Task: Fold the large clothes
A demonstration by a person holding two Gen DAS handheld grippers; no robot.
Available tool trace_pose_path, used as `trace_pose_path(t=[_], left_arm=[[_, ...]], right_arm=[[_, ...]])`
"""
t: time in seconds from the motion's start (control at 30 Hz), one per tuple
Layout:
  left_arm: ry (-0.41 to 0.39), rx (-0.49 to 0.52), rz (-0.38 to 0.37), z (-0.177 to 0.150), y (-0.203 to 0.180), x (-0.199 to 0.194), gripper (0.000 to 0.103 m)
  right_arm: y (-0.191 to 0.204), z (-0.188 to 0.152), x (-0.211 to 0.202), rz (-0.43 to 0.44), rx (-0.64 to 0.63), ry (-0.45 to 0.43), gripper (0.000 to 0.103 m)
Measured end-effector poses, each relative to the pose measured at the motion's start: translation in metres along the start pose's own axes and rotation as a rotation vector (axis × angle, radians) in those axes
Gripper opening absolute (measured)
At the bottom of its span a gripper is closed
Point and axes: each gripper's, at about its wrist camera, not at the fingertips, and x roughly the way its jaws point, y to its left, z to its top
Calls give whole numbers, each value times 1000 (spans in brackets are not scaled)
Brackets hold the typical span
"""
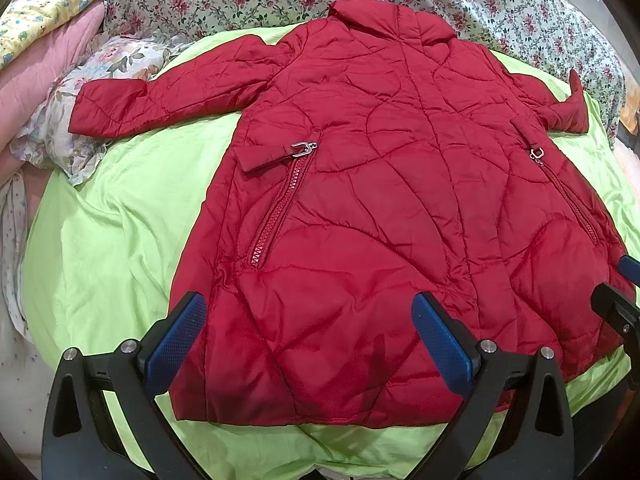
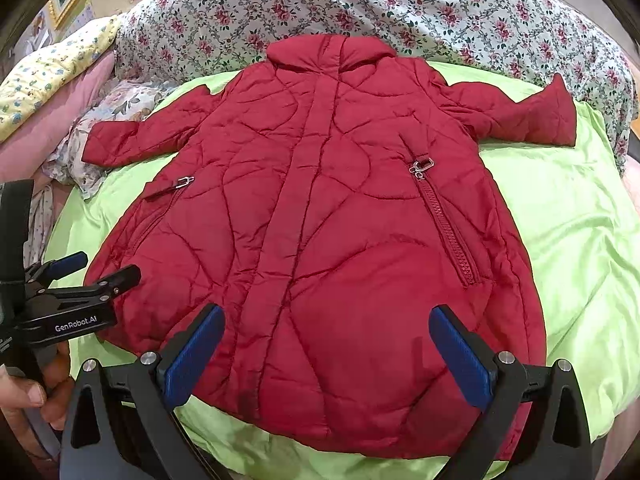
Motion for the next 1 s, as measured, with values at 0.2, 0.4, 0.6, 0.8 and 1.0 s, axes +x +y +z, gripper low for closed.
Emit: trace_pose_path(t=[0.2, 0.4, 0.6, 0.8, 1.0], left_arm=[[-1, -2, 0, 1, -2, -1, 103], [-1, -2, -2, 0, -2, 0, 103], [1, -3, -4, 0, -2, 2, 103], [10, -8, -17, 1, -1, 10, 103], [26, -17, -35, 3, -1, 12, 103]], right_arm=[[3, 1, 1, -1, 0, -5, 102], [2, 1, 2, 18, 10, 18, 102], [2, 1, 3, 40, 29, 46, 102], [-2, 4, 6, 60, 45, 83, 102], [-5, 3, 9, 67, 45, 51, 102]])
